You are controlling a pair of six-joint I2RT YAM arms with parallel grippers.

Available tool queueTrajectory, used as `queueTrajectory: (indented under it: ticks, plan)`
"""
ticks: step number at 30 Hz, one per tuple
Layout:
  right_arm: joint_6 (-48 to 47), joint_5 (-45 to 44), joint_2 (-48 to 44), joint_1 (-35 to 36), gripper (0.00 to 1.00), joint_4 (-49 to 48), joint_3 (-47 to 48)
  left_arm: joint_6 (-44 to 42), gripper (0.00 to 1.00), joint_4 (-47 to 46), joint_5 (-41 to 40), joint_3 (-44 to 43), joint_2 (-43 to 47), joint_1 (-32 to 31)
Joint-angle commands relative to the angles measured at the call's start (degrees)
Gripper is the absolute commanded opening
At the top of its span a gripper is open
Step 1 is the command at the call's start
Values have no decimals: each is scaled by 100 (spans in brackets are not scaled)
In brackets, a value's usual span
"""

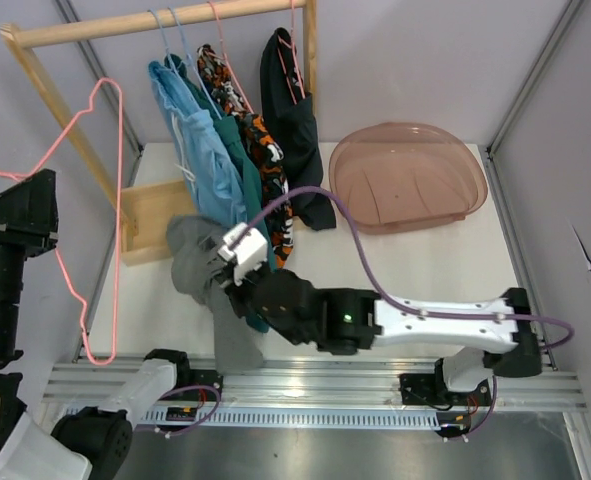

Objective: Remove the shorts from the hanger

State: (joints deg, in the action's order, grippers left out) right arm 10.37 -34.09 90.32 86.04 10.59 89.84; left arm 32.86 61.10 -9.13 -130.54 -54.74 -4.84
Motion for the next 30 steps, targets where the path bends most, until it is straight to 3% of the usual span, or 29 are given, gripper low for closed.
queueTrajectory:
  ticks: [1, 2, 5, 7, 12, 16, 24, 30]
  plan:
    - [-727, -1247, -1086, 719, 0, -917, 130, -253, 0, -288, -274, 756, -37, -43]
    - [-1147, -1537, -1270, 982, 0, -988, 321, -315, 0, -588, -222, 1863, 242, -43]
    - [-1746, -1478, -1377, 828, 0, -806, 1024, -447, 0, -1617, -309, 3320, 735, -43]
    - [-2090, -1443, -1211, 565, 0, -420, 2016, -640, 0, -1759, -423, 3622, 719, -43]
    - [-2705, -645, -342, -1078, 0, 452, 4554, -1228, 0, -2014, -379, 3957, 613, -43]
    - [-2909, -144, 159, -2361, 0, 190, 5384, -1379, 0, -2146, -459, 4255, 675, -34]
    - [-1759, 1255, 521, -5120, 0, -214, 4939, -1686, 0, -2401, -529, 4791, 675, -34]
    - [-802, 1940, 311, -6273, 0, -1109, 2919, -1731, 0, -2559, -635, 4863, 579, -17]
